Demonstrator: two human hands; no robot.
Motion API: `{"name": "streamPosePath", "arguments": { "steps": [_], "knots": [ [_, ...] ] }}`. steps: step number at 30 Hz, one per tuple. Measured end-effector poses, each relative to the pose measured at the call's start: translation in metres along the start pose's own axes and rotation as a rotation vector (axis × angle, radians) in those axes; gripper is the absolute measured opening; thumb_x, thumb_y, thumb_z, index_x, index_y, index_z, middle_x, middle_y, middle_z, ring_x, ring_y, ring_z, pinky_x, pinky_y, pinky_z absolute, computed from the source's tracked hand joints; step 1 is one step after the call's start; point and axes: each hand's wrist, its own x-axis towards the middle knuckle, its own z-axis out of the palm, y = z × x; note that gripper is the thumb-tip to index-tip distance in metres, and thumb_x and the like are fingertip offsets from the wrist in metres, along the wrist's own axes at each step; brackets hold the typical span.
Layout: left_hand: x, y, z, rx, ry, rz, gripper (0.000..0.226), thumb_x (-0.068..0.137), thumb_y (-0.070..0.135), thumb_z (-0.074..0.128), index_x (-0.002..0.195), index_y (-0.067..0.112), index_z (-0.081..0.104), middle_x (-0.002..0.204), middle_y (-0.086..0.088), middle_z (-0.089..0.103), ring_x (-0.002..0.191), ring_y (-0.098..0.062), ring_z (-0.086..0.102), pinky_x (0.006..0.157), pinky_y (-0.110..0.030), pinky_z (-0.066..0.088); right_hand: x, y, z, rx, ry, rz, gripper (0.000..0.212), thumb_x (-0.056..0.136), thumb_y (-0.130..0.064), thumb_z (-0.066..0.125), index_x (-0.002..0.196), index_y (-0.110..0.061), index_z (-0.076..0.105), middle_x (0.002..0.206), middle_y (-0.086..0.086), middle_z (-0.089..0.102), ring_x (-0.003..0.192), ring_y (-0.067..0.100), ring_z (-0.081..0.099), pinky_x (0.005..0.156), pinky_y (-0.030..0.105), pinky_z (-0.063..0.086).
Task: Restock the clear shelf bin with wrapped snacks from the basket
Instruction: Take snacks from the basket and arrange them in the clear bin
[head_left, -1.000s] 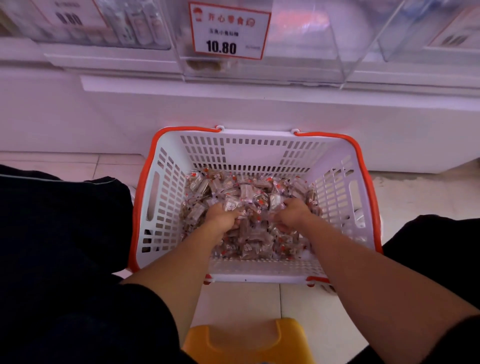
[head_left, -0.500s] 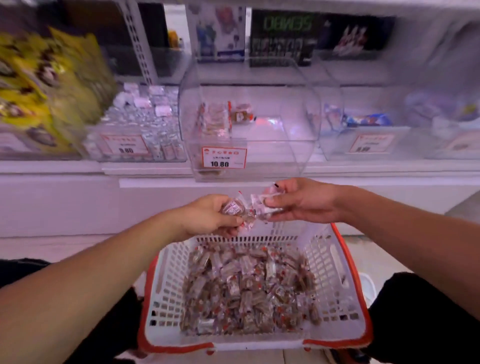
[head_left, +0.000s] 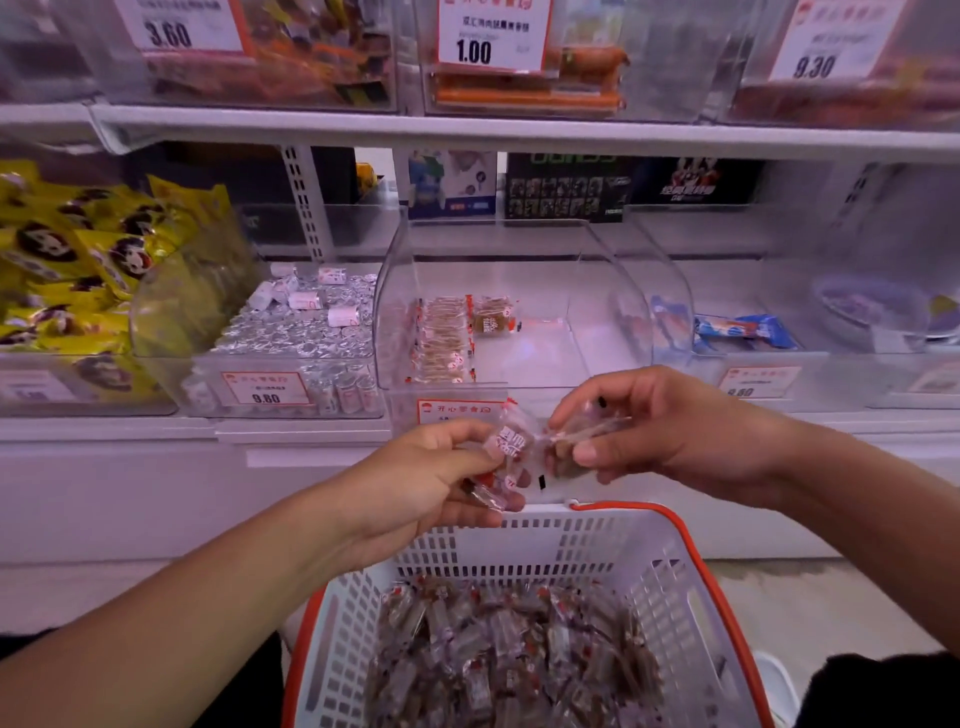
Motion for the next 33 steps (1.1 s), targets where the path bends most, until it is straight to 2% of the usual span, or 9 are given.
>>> {"name": "streamPosePath", "arguments": {
  "steps": [4, 8, 13, 16, 20, 24, 26, 29, 33],
  "knots": [
    [0.002, 0.006, 0.001, 0.005, -0.029, 0.01, 0.012, 0.094, 0.008, 0.06, 0.105, 0.014, 0.059, 0.091, -0.012, 0.072, 0.076, -0.024, 0.073, 0.054, -0.025, 0.055, 0.005, 0.0, 0.005, -0.003, 0.064, -0.09, 0.033, 0.064, 0.0, 0.083, 0.094, -0.01, 0.073, 0.091, 0.022, 0.073, 0.079, 0.027, 0.07, 0.068, 0.028, 0.058],
    [-0.002, 0.016, -0.001, -0.115, -0.204, -0.098, 0.027, 0.088, 0.022, 0.057, 0.112, 0.011, 0.063, 0.107, -0.016, 0.069, 0.084, -0.025, 0.069, 0.063, -0.032, 0.059, 0.009, -0.002, 0.014, -0.142, 0.175, -0.151, 0.054, 0.057, -0.009, 0.089, 0.105, -0.023, 0.071, 0.109, 0.017, 0.067, 0.087, 0.038, 0.071, 0.081, 0.042, 0.061],
    [-0.004, 0.017, 0.004, -0.184, -0.253, -0.148, 0.04, 0.1, 0.02, 0.043, 0.135, 0.006, 0.056, 0.116, -0.019, 0.066, 0.102, -0.034, 0.067, 0.087, -0.044, 0.059, 0.008, 0.006, 0.024, -0.176, 0.153, -0.147, 0.066, 0.067, -0.012, 0.08, 0.129, -0.026, 0.059, 0.117, 0.0, 0.071, 0.111, 0.01, 0.066, 0.095, 0.025, 0.053],
    [-0.004, 0.014, 0.01, -0.225, -0.223, -0.136, 0.037, 0.102, 0.014, 0.042, 0.135, 0.001, 0.053, 0.109, -0.022, 0.068, 0.097, -0.038, 0.069, 0.079, -0.045, 0.061, 0.007, 0.012, 0.032, -0.125, 0.121, -0.127, 0.071, 0.08, 0.006, 0.071, 0.143, -0.016, 0.045, 0.13, -0.004, 0.063, 0.121, 0.002, 0.058, 0.101, 0.018, 0.046],
    [-0.004, 0.015, 0.013, -0.184, -0.186, -0.13, 0.034, 0.102, 0.016, 0.043, 0.13, 0.0, 0.055, 0.1, -0.021, 0.07, 0.089, -0.035, 0.069, 0.068, -0.043, 0.061, 0.004, 0.016, 0.042, -0.186, 0.118, -0.147, 0.07, 0.085, 0.005, 0.068, 0.146, -0.016, 0.041, 0.126, -0.002, 0.067, 0.118, 0.008, 0.062, 0.101, 0.023, 0.048],
    [-0.004, 0.017, 0.014, -0.024, -0.181, -0.116, 0.056, 0.079, 0.011, 0.072, 0.13, 0.0, 0.052, 0.094, -0.02, 0.067, 0.079, -0.027, 0.07, 0.057, -0.034, 0.056, 0.004, 0.016, 0.041, -0.262, 0.184, -0.153, 0.073, 0.077, -0.005, 0.081, 0.141, -0.02, 0.049, 0.122, -0.006, 0.066, 0.113, 0.005, 0.062, 0.096, 0.032, 0.054],
    [-0.003, 0.018, 0.016, 0.055, -0.131, -0.112, 0.072, 0.062, 0.001, 0.068, 0.13, 0.008, 0.046, 0.088, -0.019, 0.069, 0.07, -0.025, 0.071, 0.05, -0.029, 0.052, 0.005, 0.014, 0.037, -0.241, 0.201, -0.136, 0.07, 0.069, -0.002, 0.086, 0.131, -0.017, 0.058, 0.112, 0.003, 0.067, 0.101, 0.008, 0.064, 0.088, 0.038, 0.058],
    [0.0, 0.021, 0.018, 0.162, -0.074, -0.093, 0.073, 0.06, -0.001, 0.064, 0.128, 0.018, 0.043, 0.086, -0.016, 0.072, 0.067, -0.026, 0.07, 0.045, -0.025, 0.047, 0.003, 0.007, 0.031, -0.203, 0.076, -0.12, 0.05, 0.069, 0.003, 0.085, 0.113, -0.01, 0.066, 0.103, 0.017, 0.071, 0.092, 0.028, 0.066, 0.092, 0.047, 0.054],
    [-0.002, 0.035, 0.018, 0.16, -0.068, -0.037, 0.069, 0.069, 0.004, 0.079, 0.126, 0.019, 0.042, 0.088, -0.016, 0.071, 0.065, -0.022, 0.069, 0.044, -0.025, 0.048, 0.008, -0.005, 0.022, -0.201, 0.038, -0.162, 0.042, 0.067, 0.002, 0.085, 0.105, -0.006, 0.067, 0.093, 0.008, 0.073, 0.086, 0.013, 0.067, 0.083, 0.027, 0.056]
  ]
}}
